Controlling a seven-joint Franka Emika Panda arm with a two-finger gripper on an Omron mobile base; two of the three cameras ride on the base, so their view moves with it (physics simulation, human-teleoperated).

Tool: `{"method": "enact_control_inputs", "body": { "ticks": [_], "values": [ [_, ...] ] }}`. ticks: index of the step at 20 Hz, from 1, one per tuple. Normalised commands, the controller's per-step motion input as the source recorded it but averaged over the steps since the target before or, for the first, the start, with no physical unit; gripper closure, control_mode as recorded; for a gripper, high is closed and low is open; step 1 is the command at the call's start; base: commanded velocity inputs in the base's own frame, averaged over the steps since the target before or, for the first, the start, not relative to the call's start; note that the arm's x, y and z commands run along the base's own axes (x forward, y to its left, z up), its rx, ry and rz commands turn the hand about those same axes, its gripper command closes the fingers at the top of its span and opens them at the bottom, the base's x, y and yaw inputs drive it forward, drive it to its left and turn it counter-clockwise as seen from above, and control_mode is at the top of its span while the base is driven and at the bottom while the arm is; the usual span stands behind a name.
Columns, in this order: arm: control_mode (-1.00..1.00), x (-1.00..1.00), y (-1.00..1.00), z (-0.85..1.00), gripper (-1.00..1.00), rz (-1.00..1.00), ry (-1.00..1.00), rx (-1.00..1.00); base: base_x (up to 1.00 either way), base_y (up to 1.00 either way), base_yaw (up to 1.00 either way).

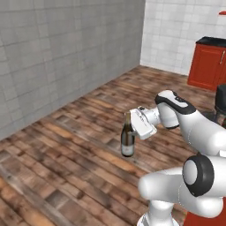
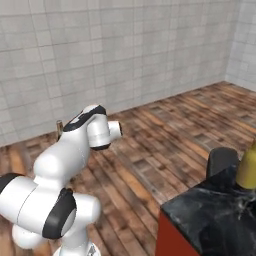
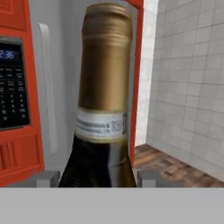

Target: There is a wine glass and glass cup on the dining counter. Place the wine bottle next to the wine glass and the juice bottle next to the glass cup.

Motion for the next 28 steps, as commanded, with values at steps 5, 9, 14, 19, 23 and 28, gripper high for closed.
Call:
{"method": "enact_control_inputs", "body": {
  "ticks": [5,9,14,19,23,28],
  "values": [
    [1.0,0.0,0.0,0.0,1.0,0.0,0.0,0.0,0.83,0.18,-0.21],
    [1.0,0.0,0.0,0.0,1.0,0.0,0.0,0.0,0.79,0.2,-0.27],
    [1.0,0.0,0.0,0.0,1.0,0.0,0.0,0.0,0.73,0.22,-0.35],
    [1.0,0.0,0.0,0.0,1.0,0.0,0.0,0.0,0.69,0.24,-0.39],
    [1.0,0.0,0.0,0.0,1.0,0.0,0.0,0.0,0.67,0.24,-0.42],
    [1.0,0.0,0.0,0.0,1.0,0.0,0.0,0.0,0.64,0.25,-0.44]
  ]
}}
